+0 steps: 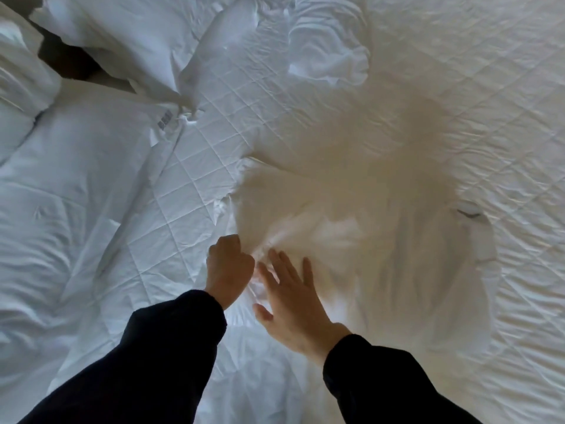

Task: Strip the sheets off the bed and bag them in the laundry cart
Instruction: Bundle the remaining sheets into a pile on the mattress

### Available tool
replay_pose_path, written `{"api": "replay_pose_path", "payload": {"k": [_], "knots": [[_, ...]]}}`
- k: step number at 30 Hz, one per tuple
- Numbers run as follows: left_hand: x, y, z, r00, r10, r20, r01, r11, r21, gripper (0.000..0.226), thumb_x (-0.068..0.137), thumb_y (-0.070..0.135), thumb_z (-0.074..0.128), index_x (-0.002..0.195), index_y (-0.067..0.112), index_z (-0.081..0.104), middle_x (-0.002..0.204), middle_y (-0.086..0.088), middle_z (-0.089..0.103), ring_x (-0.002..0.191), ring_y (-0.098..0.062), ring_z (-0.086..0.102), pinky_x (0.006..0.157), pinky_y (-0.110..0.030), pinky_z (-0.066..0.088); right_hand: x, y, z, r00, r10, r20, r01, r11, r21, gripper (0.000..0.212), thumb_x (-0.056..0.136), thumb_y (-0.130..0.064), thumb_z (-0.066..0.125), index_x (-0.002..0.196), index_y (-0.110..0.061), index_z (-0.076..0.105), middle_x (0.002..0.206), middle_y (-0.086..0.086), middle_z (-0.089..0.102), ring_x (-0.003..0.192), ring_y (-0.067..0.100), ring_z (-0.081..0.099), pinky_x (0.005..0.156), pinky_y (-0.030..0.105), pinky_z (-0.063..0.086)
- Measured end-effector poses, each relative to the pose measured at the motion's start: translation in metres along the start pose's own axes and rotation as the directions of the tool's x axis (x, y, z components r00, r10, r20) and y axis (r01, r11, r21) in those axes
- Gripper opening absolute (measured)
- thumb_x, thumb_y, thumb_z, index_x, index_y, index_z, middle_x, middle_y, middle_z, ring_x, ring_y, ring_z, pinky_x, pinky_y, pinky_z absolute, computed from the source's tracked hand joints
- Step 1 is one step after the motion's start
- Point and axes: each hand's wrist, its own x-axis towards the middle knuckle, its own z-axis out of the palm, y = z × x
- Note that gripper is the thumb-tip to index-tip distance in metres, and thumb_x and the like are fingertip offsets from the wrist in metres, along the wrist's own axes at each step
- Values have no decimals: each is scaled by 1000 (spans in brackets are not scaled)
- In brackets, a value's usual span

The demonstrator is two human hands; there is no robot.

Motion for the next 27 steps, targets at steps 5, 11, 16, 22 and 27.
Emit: {"api": "replay_pose_path", "payload": {"k": [5,11,16,22,27], "knots": [[9,-29,-22,916,-378,137,382,715,-586,20,73,-12,43,61,3,49,49,-7,39,49,-17,36,48,-24,24,-8,23,4,982,106,154,-69,971,-228,85,79,-60,58,147,-17,31,157,15,24,141,40,26,101,75,19],[-24,-38,-4,932,-296,208,362,778,-514,20,72,20,64,83,5,56,71,-13,58,62,-26,54,61,-35,45,-17,17,0,968,174,179,-135,968,-210,76,94,-51,45,152,-29,1,160,8,-14,145,39,-12,106,70,-7],[-56,-49,6,993,-95,63,95,995,-5,25,78,23,65,97,14,51,78,7,56,72,-16,51,58,-25,37,-19,-21,14,997,-28,75,32,998,-53,65,90,-29,56,148,-24,25,159,7,8,147,28,6,117,57,6],[-69,-64,-3,995,-86,50,92,986,-139,11,77,1,54,70,9,55,61,2,54,57,-13,49,42,-16,29,-30,-40,40,999,15,-41,-19,994,-103,67,64,-6,70,125,-20,48,141,16,42,134,33,39,105,62,29],[-51,-59,-32,1000,-1,27,11,929,-371,12,76,-3,51,66,-9,56,55,-8,43,49,-13,36,39,-21,23,-29,-10,38,956,31,-293,-159,892,-423,51,80,-4,42,129,-14,46,120,23,57,110,41,56,95,63,38]]}}
